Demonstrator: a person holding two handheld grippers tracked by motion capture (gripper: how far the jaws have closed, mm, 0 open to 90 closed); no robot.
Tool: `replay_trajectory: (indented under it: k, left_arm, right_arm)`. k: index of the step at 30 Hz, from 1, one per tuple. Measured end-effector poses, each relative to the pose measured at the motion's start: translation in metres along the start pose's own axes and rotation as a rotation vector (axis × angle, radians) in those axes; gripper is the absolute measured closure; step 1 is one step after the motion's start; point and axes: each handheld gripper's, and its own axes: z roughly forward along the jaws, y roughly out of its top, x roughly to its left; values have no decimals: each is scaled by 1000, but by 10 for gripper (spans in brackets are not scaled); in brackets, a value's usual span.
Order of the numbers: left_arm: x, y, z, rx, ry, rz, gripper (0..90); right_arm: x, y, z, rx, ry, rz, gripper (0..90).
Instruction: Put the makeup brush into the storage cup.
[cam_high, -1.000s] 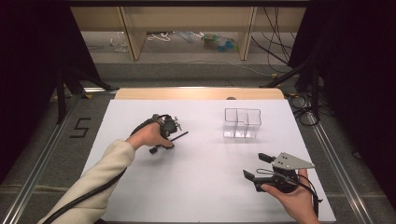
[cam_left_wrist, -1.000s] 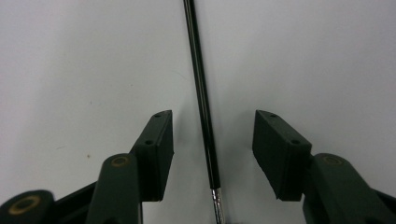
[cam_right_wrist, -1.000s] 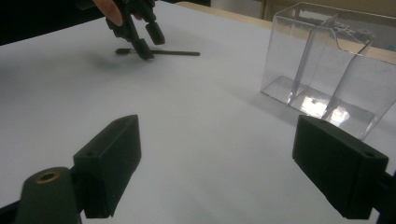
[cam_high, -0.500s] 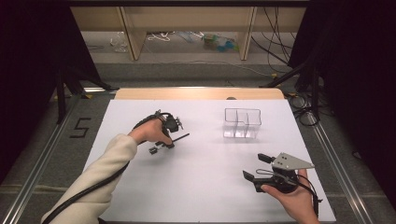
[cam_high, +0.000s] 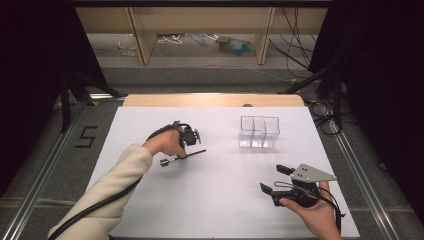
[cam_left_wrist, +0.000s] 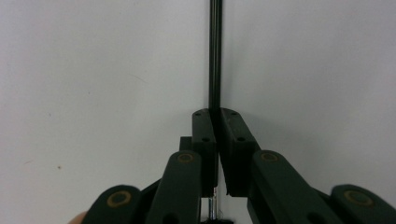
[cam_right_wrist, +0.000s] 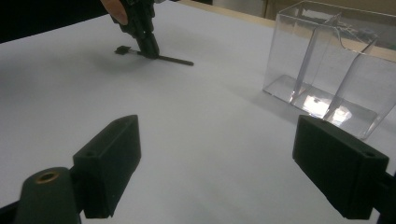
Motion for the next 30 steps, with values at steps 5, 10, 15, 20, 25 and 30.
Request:
replay_trajectory:
  k: [5,10,15,20,25,30]
  left_arm:
    - [-4,0,0,-1,14,6,854]
    - [-5,-3,-2,-12,20,19,854]
    - [-7,-7,-9,-24,32,46,854]
    - [-10,-9,-14,-41,51,60,854]
    - [-15,-14,-19,-50,53,72,854]
    - [-20,-18,-26,-68,55,80,854]
  right_arm:
    - [0,0,0,7,3,5,164]
    - [0,0,0,4,3,1,164]
    - [1,0,1,4,2,-1,164]
    - [1,0,1,19,11,9,164]
    - [1,0,0,26,1,-8,164]
    - [1,0,1,28,0,-13,164]
